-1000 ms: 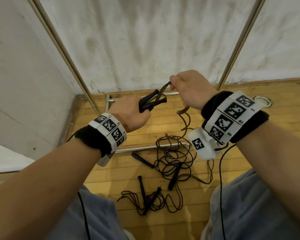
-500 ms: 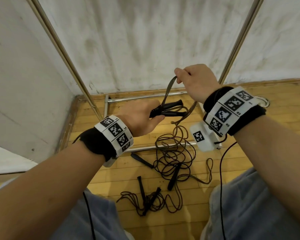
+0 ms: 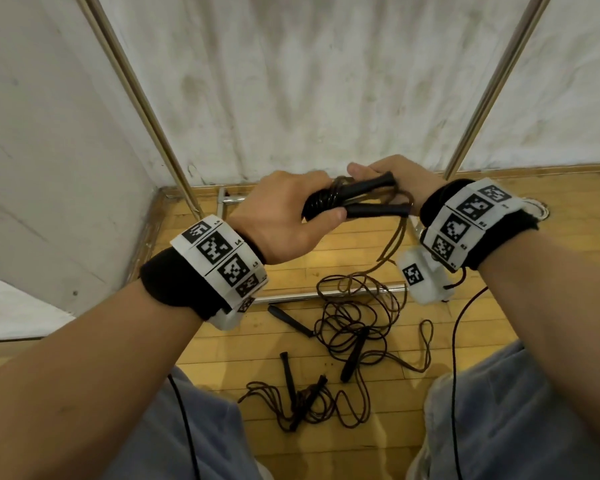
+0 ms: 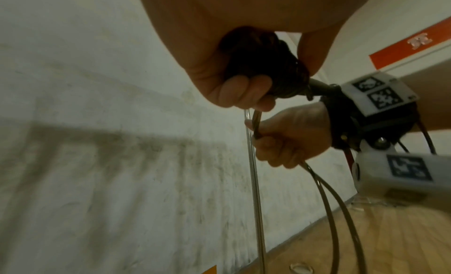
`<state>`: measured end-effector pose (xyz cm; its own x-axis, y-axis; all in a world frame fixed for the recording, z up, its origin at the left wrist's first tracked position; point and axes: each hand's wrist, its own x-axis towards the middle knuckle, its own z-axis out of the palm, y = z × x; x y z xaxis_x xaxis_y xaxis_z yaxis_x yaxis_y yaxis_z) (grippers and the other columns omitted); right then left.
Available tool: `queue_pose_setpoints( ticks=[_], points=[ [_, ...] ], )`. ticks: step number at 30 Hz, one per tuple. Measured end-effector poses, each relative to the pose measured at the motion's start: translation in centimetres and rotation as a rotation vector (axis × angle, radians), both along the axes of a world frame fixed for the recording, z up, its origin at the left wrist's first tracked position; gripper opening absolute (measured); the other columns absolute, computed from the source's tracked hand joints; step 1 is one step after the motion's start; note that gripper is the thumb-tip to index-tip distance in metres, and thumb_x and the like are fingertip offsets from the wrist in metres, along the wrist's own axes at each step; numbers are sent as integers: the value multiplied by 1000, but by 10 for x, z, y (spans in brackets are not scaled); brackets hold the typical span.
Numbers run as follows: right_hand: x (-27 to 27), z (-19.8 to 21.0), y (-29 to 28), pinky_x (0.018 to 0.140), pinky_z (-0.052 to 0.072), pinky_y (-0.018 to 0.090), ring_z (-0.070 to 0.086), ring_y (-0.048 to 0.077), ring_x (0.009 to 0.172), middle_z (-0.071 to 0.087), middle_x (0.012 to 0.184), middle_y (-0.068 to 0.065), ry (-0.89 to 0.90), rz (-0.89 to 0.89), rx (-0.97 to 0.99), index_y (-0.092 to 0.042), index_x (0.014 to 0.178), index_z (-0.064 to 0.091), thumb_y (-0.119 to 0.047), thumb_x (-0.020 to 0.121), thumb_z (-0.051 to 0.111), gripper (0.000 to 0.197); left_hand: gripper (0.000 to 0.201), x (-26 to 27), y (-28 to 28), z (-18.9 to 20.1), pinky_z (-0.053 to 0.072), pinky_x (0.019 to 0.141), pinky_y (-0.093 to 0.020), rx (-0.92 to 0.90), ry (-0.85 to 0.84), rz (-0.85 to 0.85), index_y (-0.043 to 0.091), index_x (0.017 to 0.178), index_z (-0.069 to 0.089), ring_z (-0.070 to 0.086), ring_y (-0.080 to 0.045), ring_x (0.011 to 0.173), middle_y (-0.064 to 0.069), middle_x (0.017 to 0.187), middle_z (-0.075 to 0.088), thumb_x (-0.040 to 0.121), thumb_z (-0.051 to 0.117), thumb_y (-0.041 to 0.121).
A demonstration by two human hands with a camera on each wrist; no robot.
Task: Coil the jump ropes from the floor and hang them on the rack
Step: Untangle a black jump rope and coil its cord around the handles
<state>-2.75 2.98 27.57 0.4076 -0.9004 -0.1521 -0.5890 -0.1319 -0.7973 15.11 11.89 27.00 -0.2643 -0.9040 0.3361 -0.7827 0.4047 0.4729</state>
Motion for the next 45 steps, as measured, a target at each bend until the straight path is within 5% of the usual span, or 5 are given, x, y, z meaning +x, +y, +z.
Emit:
queue_pose_setpoints(
  ticks=[10, 26, 33, 40, 45],
  points=[
    [38, -20, 28, 48, 30, 23, 34, 8, 46, 40, 55, -9, -163, 98, -109, -19, 76, 51, -43, 99, 31, 39, 25, 4, -14, 17, 53, 61, -41, -52, 520, 344, 18, 95, 48, 64, -22, 66, -2, 75, 68, 82, 57, 38],
    [49, -24, 0, 73, 39, 23, 47, 12, 81, 50, 105, 3, 125, -220, -483, -13, 101, 67, -17, 94, 50, 19, 18, -6, -22, 32, 34, 46, -18, 30, 697, 304, 11, 79, 53, 47, -2, 40, -2, 61, 61, 91, 59, 24],
    [72, -16, 26, 59, 51, 22, 60, 14, 59, 70, 70, 5, -592, 195, 372, -11, 72, 70, -12, 92, 55, 25, 21, -6, -18, 49, 34, 45, -23, 5, 770, 282, 7, 77, 56, 46, -11, 40, -6, 56, 59, 91, 57, 22],
    [55, -23, 17, 77, 49, 41, 59, 17, 68, 65, 57, -2, -438, 50, 16, -17, 71, 61, -32, 91, 57, 26, 17, 21, -17, 42, 48, 61, -38, -125, 627, 436, 18, 91, 45, 58, -16, 63, -8, 82, 65, 93, 54, 32],
    [48, -23, 26, 45, 32, 25, 34, 7, 39, 39, 44, -13, -412, 10, -36, -20, 68, 60, -35, 98, 43, 37, 30, 31, -21, 30, 53, 81, -42, -59, 468, 464, 18, 114, 46, 64, -18, 84, 2, 97, 64, 93, 53, 37]
  ],
)
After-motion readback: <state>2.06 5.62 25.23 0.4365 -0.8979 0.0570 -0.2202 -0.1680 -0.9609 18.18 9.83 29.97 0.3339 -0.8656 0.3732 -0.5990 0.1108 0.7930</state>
